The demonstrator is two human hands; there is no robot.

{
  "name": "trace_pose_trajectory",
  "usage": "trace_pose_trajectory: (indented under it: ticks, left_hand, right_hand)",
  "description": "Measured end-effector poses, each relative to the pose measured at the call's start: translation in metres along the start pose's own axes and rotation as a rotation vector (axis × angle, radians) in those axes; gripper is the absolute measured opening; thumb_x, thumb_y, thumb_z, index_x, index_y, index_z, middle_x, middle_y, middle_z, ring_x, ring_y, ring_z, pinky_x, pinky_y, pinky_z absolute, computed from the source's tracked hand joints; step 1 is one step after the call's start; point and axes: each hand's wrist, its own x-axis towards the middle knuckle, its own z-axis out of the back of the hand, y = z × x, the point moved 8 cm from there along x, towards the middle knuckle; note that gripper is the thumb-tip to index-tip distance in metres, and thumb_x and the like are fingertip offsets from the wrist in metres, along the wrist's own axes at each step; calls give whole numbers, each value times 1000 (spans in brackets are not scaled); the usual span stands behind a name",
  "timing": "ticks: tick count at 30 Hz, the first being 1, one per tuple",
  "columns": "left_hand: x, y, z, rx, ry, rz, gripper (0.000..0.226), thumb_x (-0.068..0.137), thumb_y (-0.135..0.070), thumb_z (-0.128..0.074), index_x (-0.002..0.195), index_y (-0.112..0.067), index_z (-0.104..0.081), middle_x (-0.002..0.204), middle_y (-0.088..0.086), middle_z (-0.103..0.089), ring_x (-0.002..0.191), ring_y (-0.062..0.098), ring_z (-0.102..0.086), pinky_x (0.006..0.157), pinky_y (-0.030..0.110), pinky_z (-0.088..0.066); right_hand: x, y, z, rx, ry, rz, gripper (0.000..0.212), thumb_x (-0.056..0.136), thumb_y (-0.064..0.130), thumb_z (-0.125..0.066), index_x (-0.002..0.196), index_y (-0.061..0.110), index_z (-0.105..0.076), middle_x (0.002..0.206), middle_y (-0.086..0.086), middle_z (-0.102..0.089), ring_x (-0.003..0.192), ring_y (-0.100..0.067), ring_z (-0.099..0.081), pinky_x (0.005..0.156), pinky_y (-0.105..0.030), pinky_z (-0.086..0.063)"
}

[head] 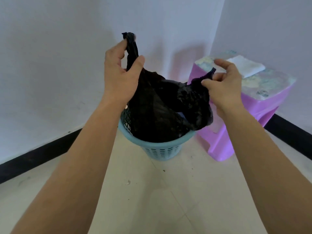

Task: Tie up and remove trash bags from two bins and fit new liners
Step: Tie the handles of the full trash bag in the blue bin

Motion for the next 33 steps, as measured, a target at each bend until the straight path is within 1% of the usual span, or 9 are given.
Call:
trace_pose_trajectory:
  ticks: [4,8,14,17,19,22,26,30,33]
  left_hand:
    - [-6,3,5,-41,6,-49,26,92,-14,-61,117,-23,-63,100,-10,-65,95,4,-61,96,39,-54]
    - [-5,18,3,-144,96,34,26,87,-23,-70,111,-28,-60,104,-8,-67,100,8,-65,84,28,-56]
    - [-15,77,-1,-63,191,300,91,53,-71,-83,122,-30,-40,137,-6,-50,125,2,-50,95,19,-43]
    - [-41,103,-21,67,378,323,112,55,-68,-84,141,-35,-21,141,-13,-42,128,4,-47,109,34,-43]
    - [-58,113,-29,242,401,290,107,57,-75,-78,141,-41,-20,135,-19,-46,126,11,-52,109,42,-43]
    - [-62,110,-27,542,281,167,101,59,-94,-56,140,-43,-23,136,-14,-54,125,20,-55,109,52,-39]
    - [-57,116,-16,452,177,303,123,51,-97,-56,151,-39,-14,145,-7,-46,131,21,-49,111,54,-36]
    - [-39,98,-13,326,90,261,138,46,-89,-71,154,-38,-3,162,-8,-12,149,18,-15,120,49,-20]
    - [-21,83,-29,215,120,228,147,44,-81,-79,154,-36,8,163,-10,-11,149,9,-14,121,40,-20]
  right_hand:
    - [7,13,12,-24,-131,119,61,66,6,-60,122,30,-54,72,12,-46,65,-8,-53,69,-28,-55]
    - [11,-40,18,-218,-44,-230,84,68,9,-81,144,16,-44,110,1,-57,106,-22,-62,96,-41,-53]
    - [7,-63,29,-389,-65,-284,74,75,19,-75,143,11,-47,119,-3,-62,120,-24,-57,102,-33,-44]
    - [-4,-67,28,-438,-167,-338,81,74,33,-72,146,20,-39,143,-9,-44,132,-33,-42,111,-47,-35]
    - [-14,-73,18,-333,-165,-397,85,77,27,-72,150,19,-29,148,-13,-32,122,-32,-44,100,-40,-41]
    - [-14,-60,8,35,-192,-318,67,86,7,-65,148,12,-39,139,-8,-50,116,-19,-57,98,-30,-48]
    - [6,14,9,251,-217,60,27,89,-1,-62,115,4,-69,109,-12,-73,102,-22,-71,97,-38,-55]
    - [16,57,9,327,-188,217,19,92,11,-62,109,6,-70,100,-11,-74,84,-17,-67,87,-36,-56]
    - [16,42,1,331,-108,53,20,93,38,-60,97,20,-67,85,4,-63,77,-11,-58,76,-31,-50]
